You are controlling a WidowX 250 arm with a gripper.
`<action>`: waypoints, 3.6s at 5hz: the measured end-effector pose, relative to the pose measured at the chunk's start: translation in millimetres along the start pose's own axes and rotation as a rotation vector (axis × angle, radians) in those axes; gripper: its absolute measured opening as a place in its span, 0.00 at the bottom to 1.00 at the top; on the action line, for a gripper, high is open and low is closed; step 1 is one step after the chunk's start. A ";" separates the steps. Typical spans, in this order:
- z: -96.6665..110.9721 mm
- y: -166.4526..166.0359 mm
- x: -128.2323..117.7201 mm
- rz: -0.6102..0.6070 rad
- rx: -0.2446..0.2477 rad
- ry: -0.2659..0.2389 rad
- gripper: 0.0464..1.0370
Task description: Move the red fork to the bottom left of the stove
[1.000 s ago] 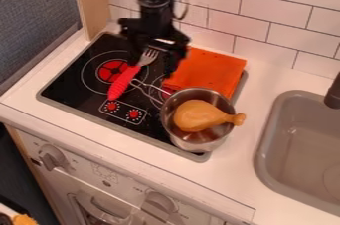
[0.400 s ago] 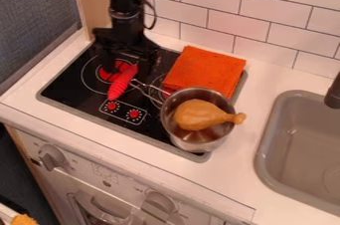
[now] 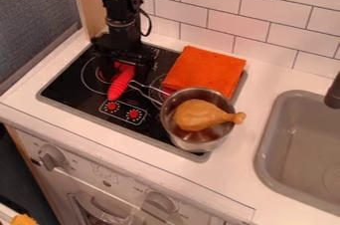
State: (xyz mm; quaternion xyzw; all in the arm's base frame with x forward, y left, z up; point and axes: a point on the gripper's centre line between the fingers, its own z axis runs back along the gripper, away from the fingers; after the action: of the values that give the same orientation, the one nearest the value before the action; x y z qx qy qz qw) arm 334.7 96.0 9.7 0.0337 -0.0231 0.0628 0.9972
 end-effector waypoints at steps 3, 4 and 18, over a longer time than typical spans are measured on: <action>-0.8 -9.4 2.0 -0.004 -0.012 -0.021 0.34; 6.7 -13.7 -0.9 -0.008 -0.042 -0.034 0.34; 42.1 89.4 -48.0 -0.033 0.036 -0.118 0.96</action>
State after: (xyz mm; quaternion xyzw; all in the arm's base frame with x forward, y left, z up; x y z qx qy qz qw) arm 274.1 175.6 55.0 0.0556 -0.0803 0.0448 0.9942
